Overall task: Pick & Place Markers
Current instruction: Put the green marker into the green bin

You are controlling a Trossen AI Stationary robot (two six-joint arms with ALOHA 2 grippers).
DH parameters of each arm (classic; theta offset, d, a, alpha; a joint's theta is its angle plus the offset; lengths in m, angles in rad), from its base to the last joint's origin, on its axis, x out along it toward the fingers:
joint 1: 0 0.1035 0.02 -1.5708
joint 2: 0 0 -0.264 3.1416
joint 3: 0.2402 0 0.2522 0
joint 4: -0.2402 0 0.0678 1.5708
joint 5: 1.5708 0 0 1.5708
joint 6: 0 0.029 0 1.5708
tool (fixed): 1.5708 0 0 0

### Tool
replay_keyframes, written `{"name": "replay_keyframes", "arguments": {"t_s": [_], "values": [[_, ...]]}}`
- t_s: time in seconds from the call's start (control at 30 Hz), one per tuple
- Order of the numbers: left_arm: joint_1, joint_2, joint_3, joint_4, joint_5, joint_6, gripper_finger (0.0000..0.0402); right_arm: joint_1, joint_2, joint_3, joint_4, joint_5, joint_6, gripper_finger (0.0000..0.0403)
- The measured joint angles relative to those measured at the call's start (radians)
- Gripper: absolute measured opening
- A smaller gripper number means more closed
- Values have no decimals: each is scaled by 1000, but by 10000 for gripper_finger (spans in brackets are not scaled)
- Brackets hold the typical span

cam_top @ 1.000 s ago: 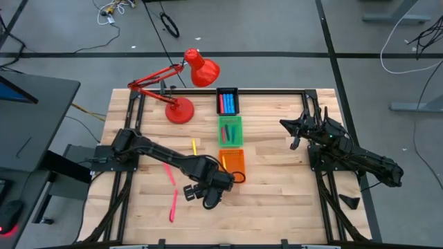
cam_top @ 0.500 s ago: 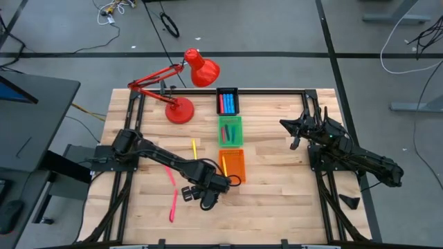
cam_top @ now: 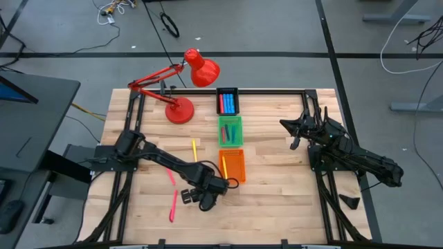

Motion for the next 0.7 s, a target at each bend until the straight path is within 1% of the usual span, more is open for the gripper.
{"name": "replay_keyframes", "arguments": {"t_s": [0.23,0.33,0.43,0.7], "values": [[4,34,3,6,3,0,200,0,0,0,0,0,0,10],[1,35,3,7,3,0,186,0,0,0,0,0,0,10],[1,36,4,9,6,0,155,0,0,0,0,0,0,10],[1,37,3,5,14,-45,41,0,0,0,0,0,0,10]]}}
